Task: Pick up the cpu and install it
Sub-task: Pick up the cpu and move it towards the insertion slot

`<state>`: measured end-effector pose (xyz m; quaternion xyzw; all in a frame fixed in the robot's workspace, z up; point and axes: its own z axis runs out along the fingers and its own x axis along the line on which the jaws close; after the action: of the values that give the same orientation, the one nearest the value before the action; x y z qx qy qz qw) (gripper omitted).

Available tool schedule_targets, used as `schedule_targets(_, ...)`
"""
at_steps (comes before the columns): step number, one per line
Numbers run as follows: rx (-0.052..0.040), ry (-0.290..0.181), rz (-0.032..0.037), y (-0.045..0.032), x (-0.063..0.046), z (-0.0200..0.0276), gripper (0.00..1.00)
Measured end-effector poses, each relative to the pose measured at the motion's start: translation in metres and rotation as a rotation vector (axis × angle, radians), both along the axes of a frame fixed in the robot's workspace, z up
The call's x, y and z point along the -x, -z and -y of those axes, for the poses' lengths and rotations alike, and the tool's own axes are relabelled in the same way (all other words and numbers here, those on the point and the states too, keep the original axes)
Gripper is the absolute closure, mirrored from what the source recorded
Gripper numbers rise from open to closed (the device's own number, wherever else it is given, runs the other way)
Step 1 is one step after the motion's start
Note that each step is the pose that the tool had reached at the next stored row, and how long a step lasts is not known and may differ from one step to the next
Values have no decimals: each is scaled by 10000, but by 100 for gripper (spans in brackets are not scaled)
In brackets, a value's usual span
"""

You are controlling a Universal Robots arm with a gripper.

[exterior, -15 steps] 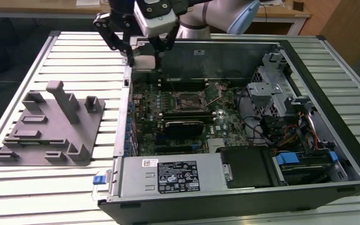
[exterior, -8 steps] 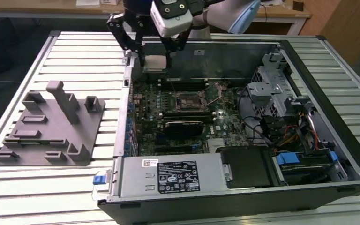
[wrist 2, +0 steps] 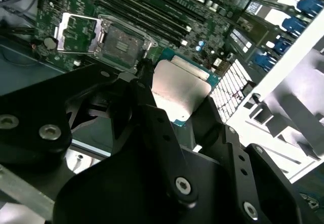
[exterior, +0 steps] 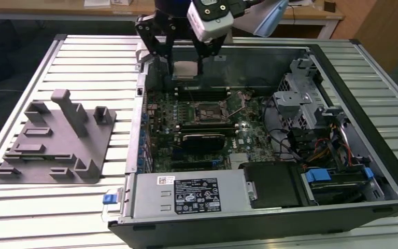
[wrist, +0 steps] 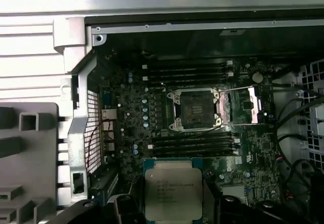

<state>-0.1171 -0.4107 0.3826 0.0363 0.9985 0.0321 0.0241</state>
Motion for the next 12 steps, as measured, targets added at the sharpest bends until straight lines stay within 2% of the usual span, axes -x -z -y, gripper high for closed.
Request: schedule_targets(12, 7, 0, -2, 197, -228, -81, 45)
